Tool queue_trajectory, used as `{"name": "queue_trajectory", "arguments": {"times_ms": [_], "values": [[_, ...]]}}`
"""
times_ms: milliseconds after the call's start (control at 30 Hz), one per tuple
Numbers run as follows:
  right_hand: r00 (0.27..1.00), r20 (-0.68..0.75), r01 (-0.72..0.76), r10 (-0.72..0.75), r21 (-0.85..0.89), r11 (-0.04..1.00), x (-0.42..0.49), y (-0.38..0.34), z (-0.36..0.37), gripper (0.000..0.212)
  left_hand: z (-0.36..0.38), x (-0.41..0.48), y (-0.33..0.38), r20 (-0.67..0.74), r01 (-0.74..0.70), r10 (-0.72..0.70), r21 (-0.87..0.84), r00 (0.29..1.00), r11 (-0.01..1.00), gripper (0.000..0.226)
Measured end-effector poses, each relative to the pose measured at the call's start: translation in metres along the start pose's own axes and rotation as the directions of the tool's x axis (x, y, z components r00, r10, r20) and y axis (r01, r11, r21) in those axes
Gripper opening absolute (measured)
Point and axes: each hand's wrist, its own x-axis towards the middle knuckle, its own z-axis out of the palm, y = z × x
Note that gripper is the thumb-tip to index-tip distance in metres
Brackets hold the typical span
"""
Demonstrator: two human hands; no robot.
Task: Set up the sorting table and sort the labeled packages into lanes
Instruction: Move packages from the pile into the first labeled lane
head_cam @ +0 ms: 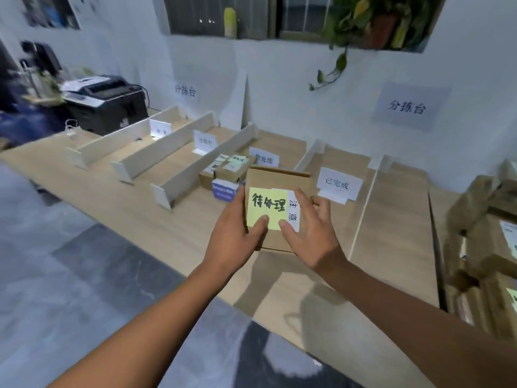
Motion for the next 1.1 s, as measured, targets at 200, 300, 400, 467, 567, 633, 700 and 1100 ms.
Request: {"name": "queue_trajectory", "arguments": {"times_ms": [200, 300, 400, 467, 567, 633, 700, 1100], "values": [[0.997, -0.004, 0.08, -0.08, 0.004, 0.997, 0.065, -0.045, 0.091, 0.07, -0.069, 0.053, -0.073, -0.037, 0.004, -0.003, 0.014, 0.999, 1.0, 0.046], [0.999, -0.028, 0.045, -0.046, -0.057, 0.997, 0.106, -0.043, 0.137, 0.071, -0.082, 0.089, -0.121, -0.029, 0.032, -0.03, 0.055, 0.999, 0.998, 0.043], [1.0, 0.024, 0.006, -0.005, -0.045, 0.999, 0.149, -0.023, 0.185, 0.07, -0.084, 0.135, -0.175, -0.022, 0.053, -0.052, 0.087, 0.998, 0.995, 0.041], [0.999, 0.034, -0.022, 0.022, -0.017, 1.0, 0.177, -0.007, 0.217, 0.069, -0.081, 0.17, -0.211, 0.018, 0.061, -0.063, 0.087, 0.998, 0.994, 0.041], [0.992, 0.04, -0.116, 0.116, 0.0, 0.993, 0.218, 0.01, 0.256, 0.068, -0.078, 0.218, -0.256, 0.079, 0.127, -0.132, 0.072, 0.988, 0.989, 0.043], [0.985, 0.041, -0.167, 0.167, -0.004, 0.986, 0.246, 0.02, 0.276, 0.069, -0.076, 0.252, -0.282, 0.14, 0.138, -0.145, 0.064, 0.979, 0.988, 0.045], [0.978, 0.035, -0.205, 0.206, -0.023, 0.978, 0.274, 0.028, 0.291, 0.069, -0.073, 0.289, -0.304, 0.197, 0.136, -0.152, 0.093, 0.968, 0.986, 0.048], [0.869, -0.109, -0.494, 0.482, -0.231, 0.838, 0.414, 0.093, 0.347, 0.071, -0.016, 0.47, -0.406, 0.469, 0.114, -0.088, -0.027, 0.879, 0.993, 0.039]]}}
